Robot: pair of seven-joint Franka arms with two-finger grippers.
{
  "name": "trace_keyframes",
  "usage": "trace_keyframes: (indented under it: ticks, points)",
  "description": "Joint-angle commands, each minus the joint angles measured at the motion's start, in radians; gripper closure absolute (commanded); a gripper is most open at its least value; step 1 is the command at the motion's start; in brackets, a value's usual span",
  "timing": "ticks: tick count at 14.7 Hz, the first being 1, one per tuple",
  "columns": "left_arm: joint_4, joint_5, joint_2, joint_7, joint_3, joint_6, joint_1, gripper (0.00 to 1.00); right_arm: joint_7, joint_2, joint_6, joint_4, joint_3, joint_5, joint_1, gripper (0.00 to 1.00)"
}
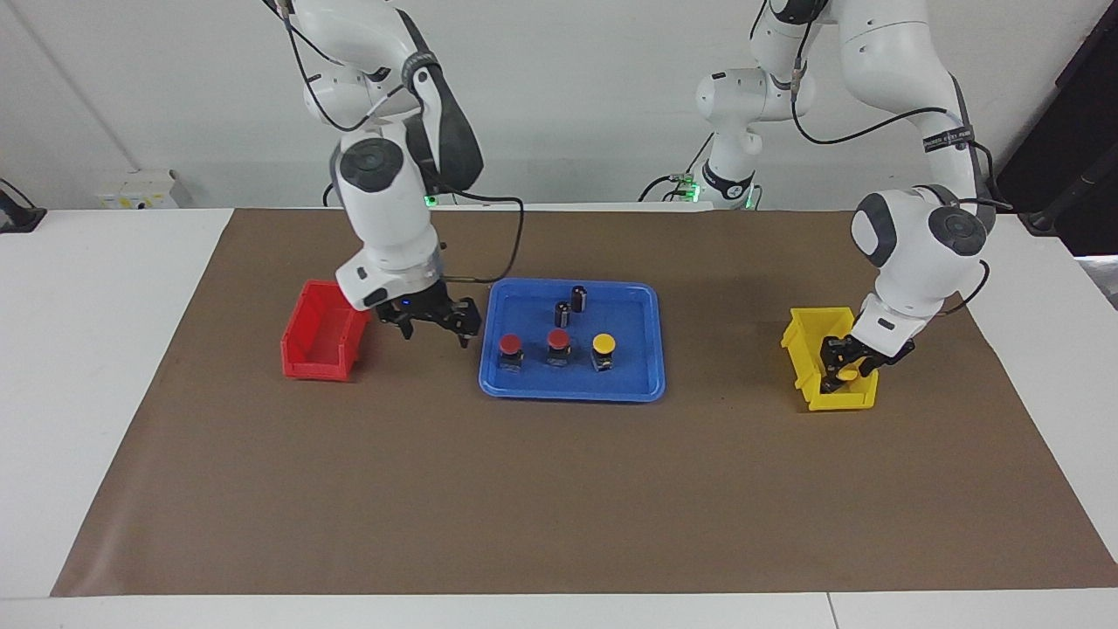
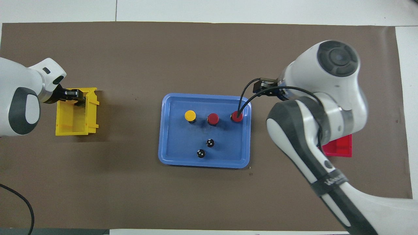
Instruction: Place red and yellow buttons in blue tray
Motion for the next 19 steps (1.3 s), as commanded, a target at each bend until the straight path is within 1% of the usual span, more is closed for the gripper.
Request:
trace_keyframes:
  ticks: [1, 2, 3, 4, 5, 6, 7, 8, 9, 10, 11, 13, 14, 17, 19]
  points:
    - [0.006, 0.005, -0.015, -0.012, 0.002, -0.026, 0.000, 0.98, -0.135, -0.057, -0.109, 0.043, 0.010, -0.009, -0.121, 0.00]
    - [0.058, 0.005, -0.011, -0.010, 0.002, -0.091, -0.001, 0.98, -0.191, -0.091, -0.140, 0.043, 0.010, -0.009, -0.167, 0.00]
    - [0.126, 0.009, -0.011, -0.010, 0.002, -0.183, -0.001, 0.98, -0.252, -0.128, -0.184, 0.046, 0.013, 0.005, -0.225, 0.00]
    - [0.198, 0.010, -0.011, -0.013, 0.002, -0.268, -0.003, 0.99, -0.316, -0.150, -0.224, 0.055, 0.019, -0.007, -0.264, 0.00]
    - [0.279, 0.008, -0.009, -0.025, -0.003, -0.347, -0.006, 0.98, -0.361, -0.162, -0.287, 0.078, 0.008, -0.009, -0.285, 0.00]
    - [0.374, 0.010, 0.009, -0.088, -0.004, -0.432, -0.036, 0.99, -0.405, -0.168, -0.336, 0.101, -0.003, -0.016, -0.296, 0.00]
    - [0.457, 0.010, 0.053, -0.170, -0.003, -0.487, -0.085, 0.99, -0.464, -0.167, -0.358, 0.124, -0.041, -0.029, -0.299, 0.00]
    - [0.488, 0.005, 0.068, -0.290, -0.004, -0.495, -0.148, 0.99, -0.502, -0.170, -0.369, 0.138, -0.068, -0.030, -0.304, 0.00]
    - [0.482, 0.003, 0.068, -0.393, -0.005, -0.479, -0.200, 0.99, -0.512, -0.173, -0.375, 0.139, -0.073, -0.030, -0.313, 0.00]
    - [0.450, 0.002, 0.062, -0.477, -0.006, -0.451, -0.261, 0.98, -0.515, -0.180, -0.375, 0.136, -0.072, -0.032, -0.318, 0.00]
    - [0.429, -0.003, 0.060, -0.528, -0.008, -0.436, -0.303, 0.98, -0.515, -0.187, -0.378, 0.132, -0.072, -0.032, -0.325, 0.00]
    - [0.380, -0.019, 0.060, -0.570, -0.009, -0.425, -0.389, 0.98, -0.513, -0.206, -0.402, 0.116, -0.064, -0.032, -0.333, 0.00]
    - [0.349, -0.021, 0.062, -0.605, -0.008, -0.393, -0.426, 0.99, -0.515, -0.208, -0.402, 0.110, -0.064, -0.033, -0.333, 0.00]
    - [0.259, -0.046, 0.060, -0.633, -0.012, -0.310, -0.463, 0.99, -0.536, -0.196, -0.395, 0.110, -0.064, -0.033, -0.338, 0.00]
    - [0.241, -0.049, 0.058, -0.653, -0.012, -0.302, -0.487, 0.98, -0.538, -0.193, -0.393, 0.112, -0.066, -0.033, -0.335, 0.00]
